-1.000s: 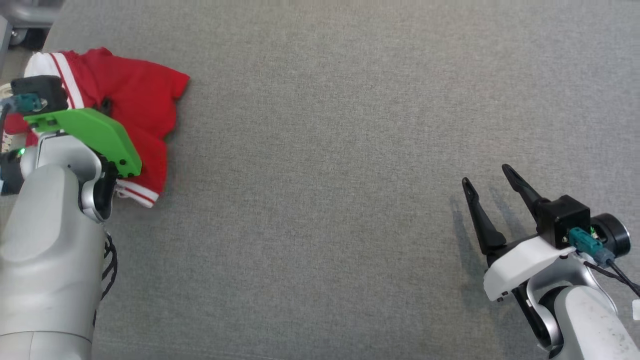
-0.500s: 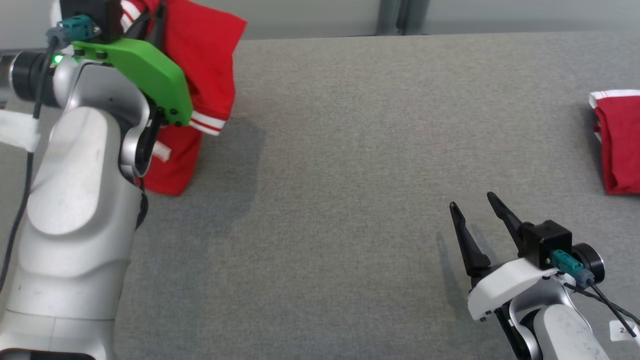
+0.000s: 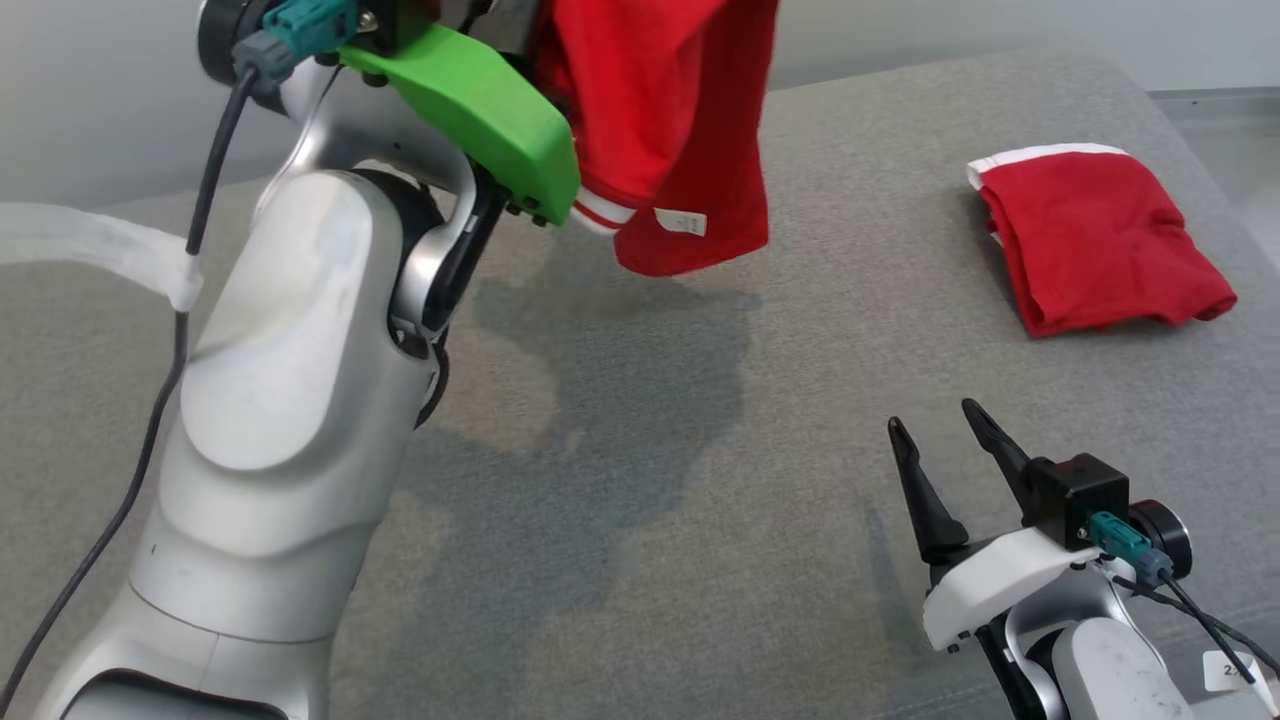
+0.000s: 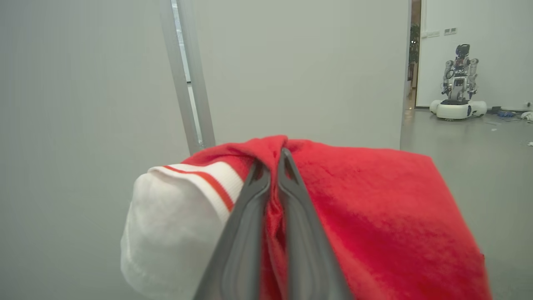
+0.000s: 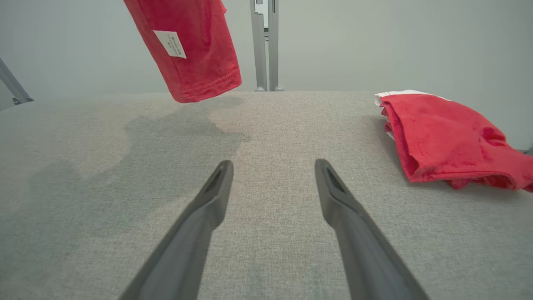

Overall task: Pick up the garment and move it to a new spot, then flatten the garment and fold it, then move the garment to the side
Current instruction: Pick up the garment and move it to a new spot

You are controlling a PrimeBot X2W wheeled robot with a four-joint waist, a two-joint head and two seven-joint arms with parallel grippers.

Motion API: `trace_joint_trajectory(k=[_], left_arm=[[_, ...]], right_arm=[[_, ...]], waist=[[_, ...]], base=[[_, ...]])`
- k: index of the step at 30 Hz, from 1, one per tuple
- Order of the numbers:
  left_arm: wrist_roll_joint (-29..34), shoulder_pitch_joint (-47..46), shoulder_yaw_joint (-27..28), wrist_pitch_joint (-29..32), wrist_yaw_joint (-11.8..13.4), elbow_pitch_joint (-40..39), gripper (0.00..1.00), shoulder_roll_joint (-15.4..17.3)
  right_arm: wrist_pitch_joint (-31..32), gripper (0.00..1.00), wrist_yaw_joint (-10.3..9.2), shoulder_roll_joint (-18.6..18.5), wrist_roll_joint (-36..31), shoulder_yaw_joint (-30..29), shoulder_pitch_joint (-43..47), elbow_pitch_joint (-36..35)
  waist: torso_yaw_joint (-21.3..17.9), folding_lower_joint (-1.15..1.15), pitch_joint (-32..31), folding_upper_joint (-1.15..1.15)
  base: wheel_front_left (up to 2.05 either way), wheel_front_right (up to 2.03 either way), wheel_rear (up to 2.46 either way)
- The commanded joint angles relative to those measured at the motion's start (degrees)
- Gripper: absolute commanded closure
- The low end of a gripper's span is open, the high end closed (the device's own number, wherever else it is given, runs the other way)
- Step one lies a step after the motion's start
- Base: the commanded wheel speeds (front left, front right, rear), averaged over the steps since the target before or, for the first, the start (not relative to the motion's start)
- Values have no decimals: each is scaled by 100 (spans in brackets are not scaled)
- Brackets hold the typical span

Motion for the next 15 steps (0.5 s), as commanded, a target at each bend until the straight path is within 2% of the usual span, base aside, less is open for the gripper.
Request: trace_joint_trajectory(k=[1,9,13,15], left_arm=[[-62,-84,-65,-53,-25,-50,100,-26],[-102,350,-519,-128,75,137,100,-40],[30,832,-667,-18,208,431,100,203],[210,1123,-773,79,294,507,100,448]], right_arm=[[-43,0,-9,14,11,-12,49,18],[-118,0,-9,59,-39,-96,2,42],[-125,0,-9,89,-73,-127,-18,29],[-130,0,-9,93,-82,-161,-14,47]], waist=[[-262,0,-50,0],[-188,0,145,0],[-18,0,238,0],[92,0,263,0]], base=[[0,0,0],[0,0,0],[0,0,0],[0,0,0]])
